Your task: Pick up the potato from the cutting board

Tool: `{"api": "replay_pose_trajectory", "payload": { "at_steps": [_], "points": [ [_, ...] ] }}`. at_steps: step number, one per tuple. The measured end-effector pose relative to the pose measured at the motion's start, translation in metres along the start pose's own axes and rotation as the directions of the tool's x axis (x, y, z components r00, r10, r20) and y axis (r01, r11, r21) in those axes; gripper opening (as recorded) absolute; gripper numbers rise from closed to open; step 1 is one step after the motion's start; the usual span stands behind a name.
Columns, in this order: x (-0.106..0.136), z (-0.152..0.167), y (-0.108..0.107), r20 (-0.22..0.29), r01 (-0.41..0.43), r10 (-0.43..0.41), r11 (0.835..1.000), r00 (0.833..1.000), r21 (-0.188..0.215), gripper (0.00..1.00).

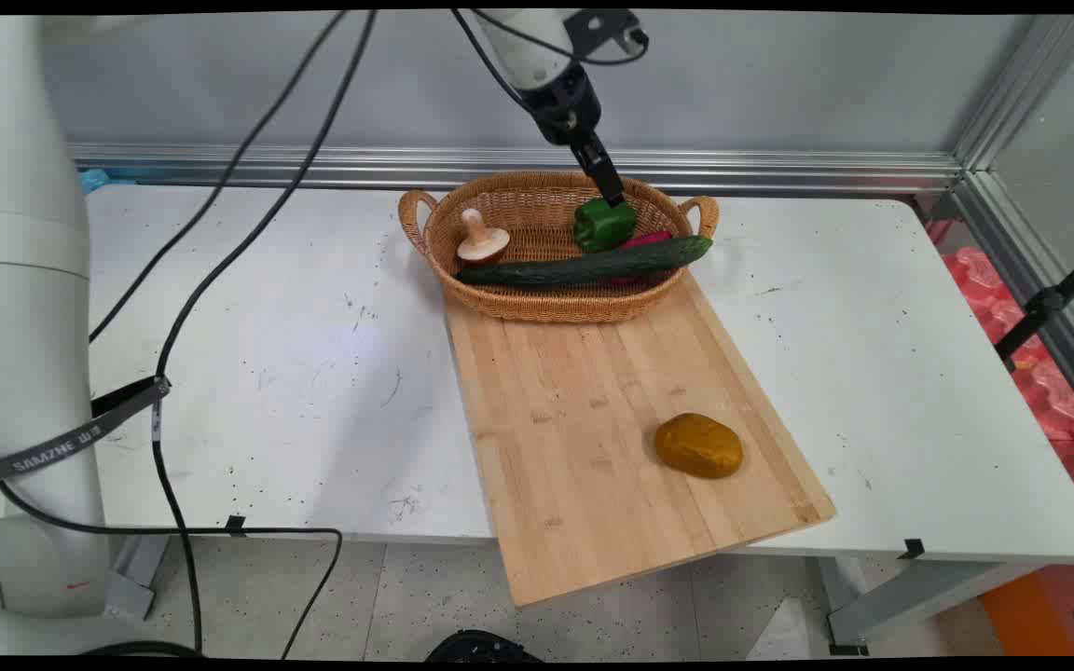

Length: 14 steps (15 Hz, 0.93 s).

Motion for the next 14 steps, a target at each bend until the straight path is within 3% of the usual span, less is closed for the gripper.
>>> {"api": "replay_pose_trajectory", "payload": {
  "at_steps": [8,14],
  "points": [
    [-0.010,-0.075,0.039,-0.022,-0.089,0.088,0.995,0.996,-0.038,1.00],
    [-0.038,-0.130,0.080,-0.043,-0.226,0.222,0.962,0.974,-0.150,1.00]
  ]
}}
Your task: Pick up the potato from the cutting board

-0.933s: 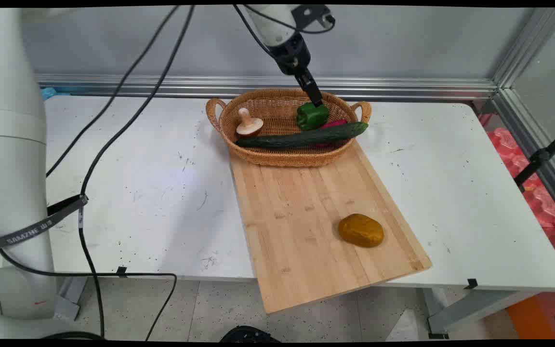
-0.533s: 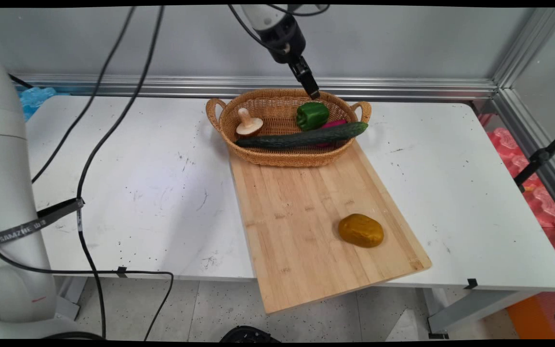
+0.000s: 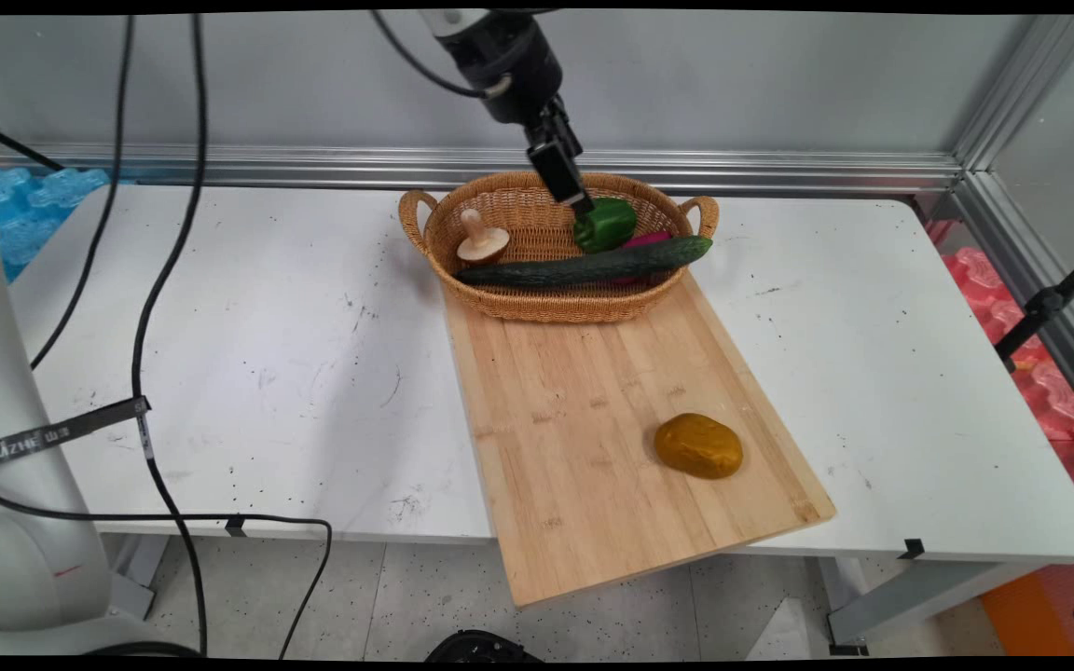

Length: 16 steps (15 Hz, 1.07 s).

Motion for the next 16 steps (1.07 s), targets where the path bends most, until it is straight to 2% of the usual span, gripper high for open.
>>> {"api": "replay_pose_trajectory", "payload": {
  "at_steps": [2,9,13,16],
  "points": [
    [-0.006,-0.012,0.014,-0.005,-0.050,0.050,0.998,0.999,-0.042,1.00],
    [-0.015,-0.032,0.042,-0.039,-0.161,0.157,0.980,0.987,-0.119,1.00],
    [-0.012,-0.023,0.057,-0.056,-0.175,0.169,0.973,0.984,-0.149,1.00],
    [-0.004,-0.005,0.067,-0.065,-0.179,0.170,0.971,0.983,-0.158,1.00]
  ]
}}
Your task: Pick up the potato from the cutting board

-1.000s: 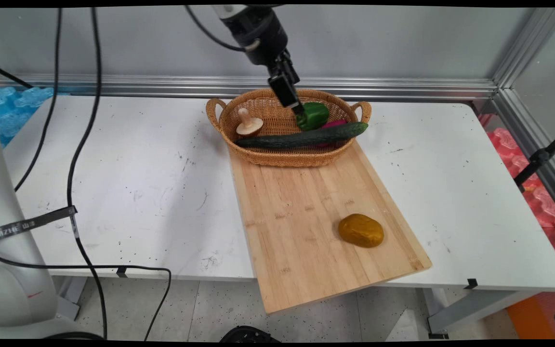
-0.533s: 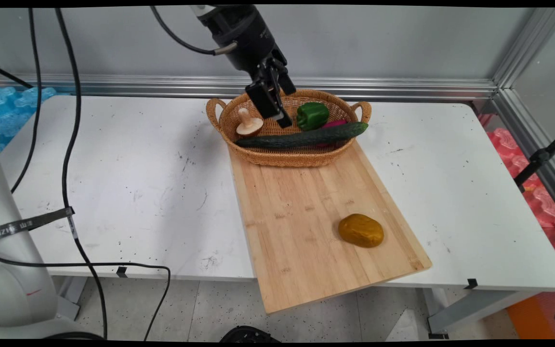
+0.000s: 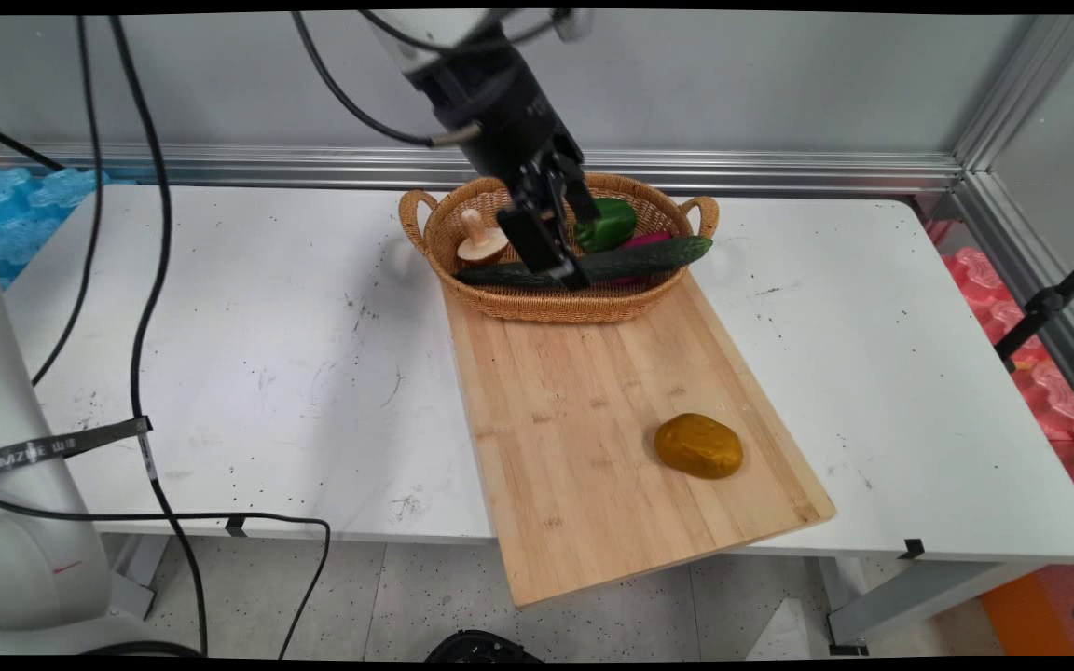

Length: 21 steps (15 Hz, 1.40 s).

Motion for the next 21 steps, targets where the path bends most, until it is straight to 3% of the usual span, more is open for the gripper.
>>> {"api": "replay_pose_trajectory", "payload": {
  "at_steps": [10,21],
  "points": [
    [0.031,0.102,0.014,0.022,-0.080,0.081,0.996,0.996,-0.024,1.00],
    [0.044,0.200,0.027,0.085,-0.126,0.132,0.990,0.988,-0.066,1.00]
  ]
}}
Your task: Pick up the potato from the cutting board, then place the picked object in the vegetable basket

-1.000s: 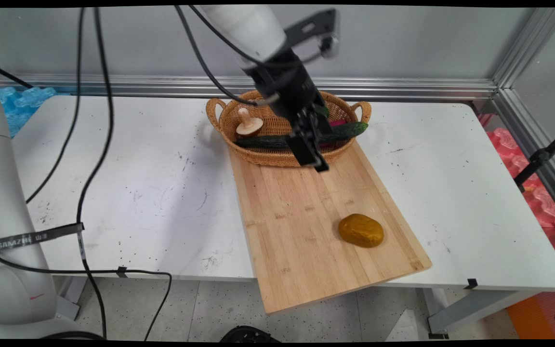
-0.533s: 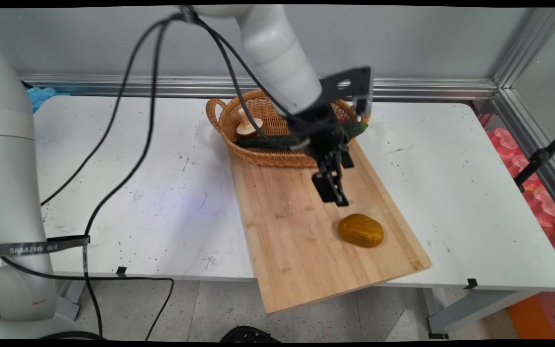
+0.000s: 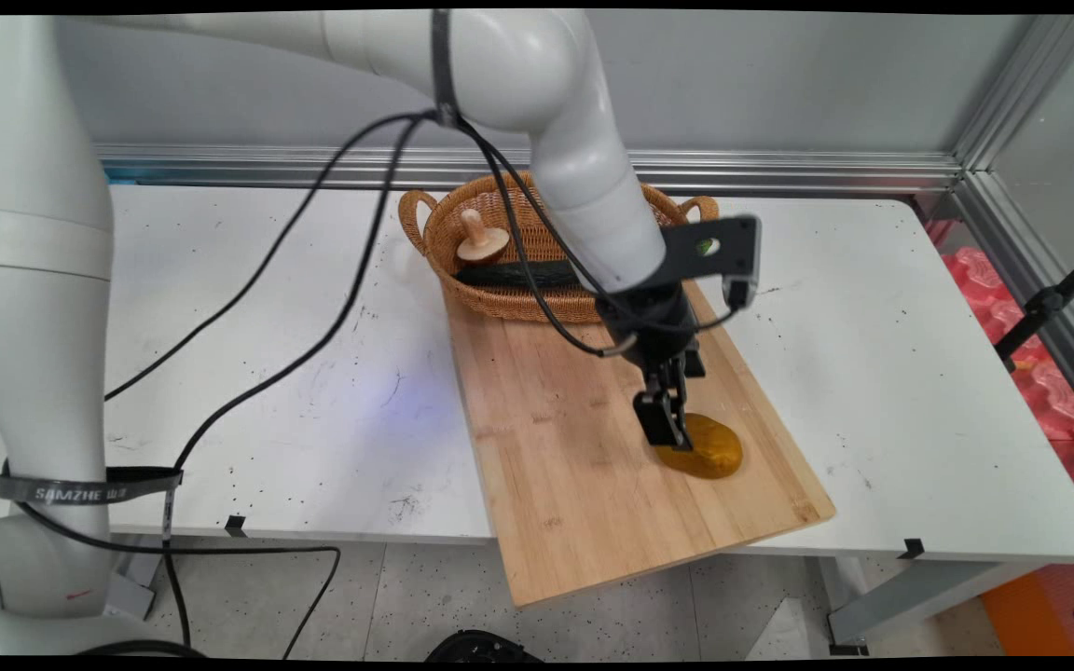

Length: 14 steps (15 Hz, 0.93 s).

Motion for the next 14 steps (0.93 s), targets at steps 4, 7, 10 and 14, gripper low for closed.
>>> {"api": "replay_pose_trajectory", "payload": {
  "at_steps": [4,7,10,14],
  "points": [
    [0.006,0.030,-0.002,0.023,-0.013,0.013,1.000,1.000,-0.005,1.00],
    [0.010,0.044,-0.003,0.032,-0.020,0.020,1.000,0.999,-0.005,1.00],
    [0.014,0.056,-0.004,0.038,-0.029,0.029,1.000,0.999,-0.009,0.00],
    [0.016,0.063,-0.003,0.045,-0.035,0.036,0.999,0.998,-0.020,0.00]
  ]
}}
